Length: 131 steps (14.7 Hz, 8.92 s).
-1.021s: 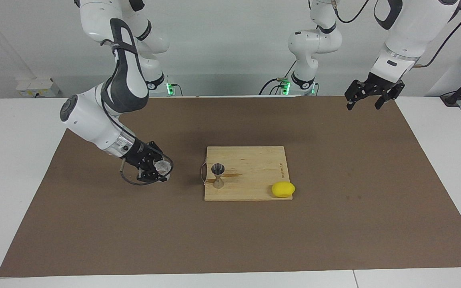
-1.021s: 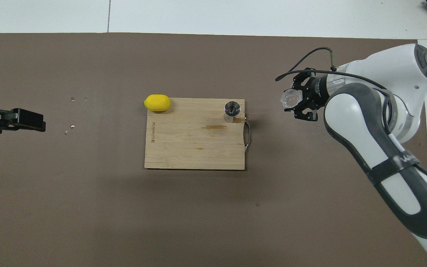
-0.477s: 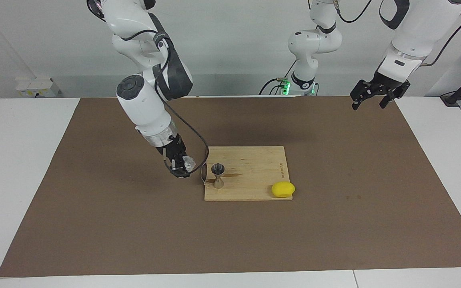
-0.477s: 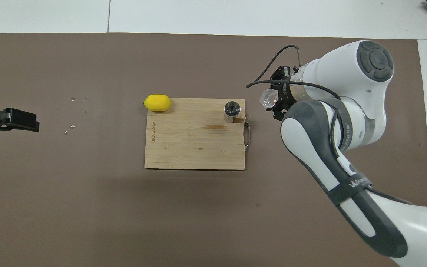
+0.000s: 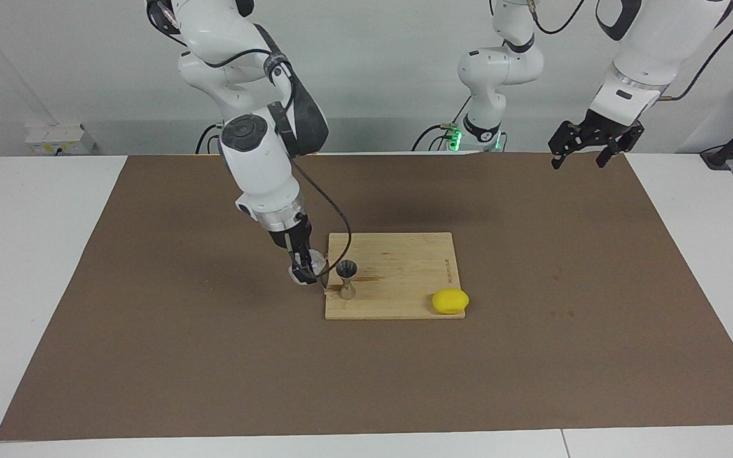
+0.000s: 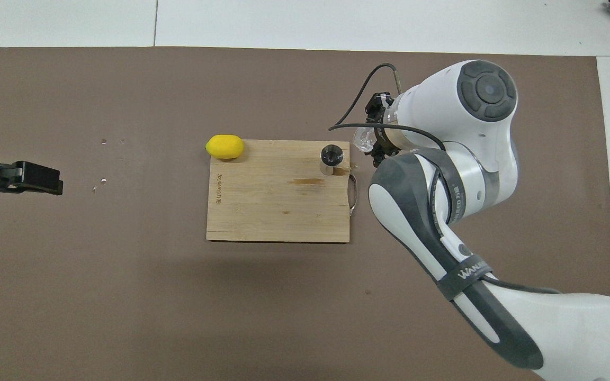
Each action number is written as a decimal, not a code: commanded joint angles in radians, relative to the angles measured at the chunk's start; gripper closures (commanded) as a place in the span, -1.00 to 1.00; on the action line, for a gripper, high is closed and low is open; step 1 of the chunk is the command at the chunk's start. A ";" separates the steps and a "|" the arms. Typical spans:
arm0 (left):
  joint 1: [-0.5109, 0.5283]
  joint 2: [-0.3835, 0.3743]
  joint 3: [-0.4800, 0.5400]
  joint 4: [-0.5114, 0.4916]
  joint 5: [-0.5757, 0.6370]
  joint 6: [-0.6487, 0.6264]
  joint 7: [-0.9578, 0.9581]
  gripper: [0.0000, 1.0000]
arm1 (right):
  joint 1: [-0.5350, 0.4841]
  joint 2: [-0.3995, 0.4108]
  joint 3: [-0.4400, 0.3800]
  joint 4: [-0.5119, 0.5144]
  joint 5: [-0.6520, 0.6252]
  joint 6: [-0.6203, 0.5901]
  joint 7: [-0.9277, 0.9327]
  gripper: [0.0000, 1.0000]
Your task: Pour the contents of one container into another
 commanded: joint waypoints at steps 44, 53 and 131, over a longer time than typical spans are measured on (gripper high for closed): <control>0.020 -0.016 -0.006 -0.009 -0.002 0.031 -0.004 -1.00 | 0.095 0.056 0.002 0.042 -0.261 -0.038 0.056 1.00; 0.022 -0.016 -0.006 -0.009 -0.002 0.031 -0.004 -1.00 | -0.034 0.059 0.003 0.062 0.049 -0.057 -0.011 1.00; 0.022 -0.016 -0.006 -0.009 -0.002 0.031 -0.004 -1.00 | -0.266 -0.358 0.049 0.085 -0.136 -0.682 -1.522 -0.98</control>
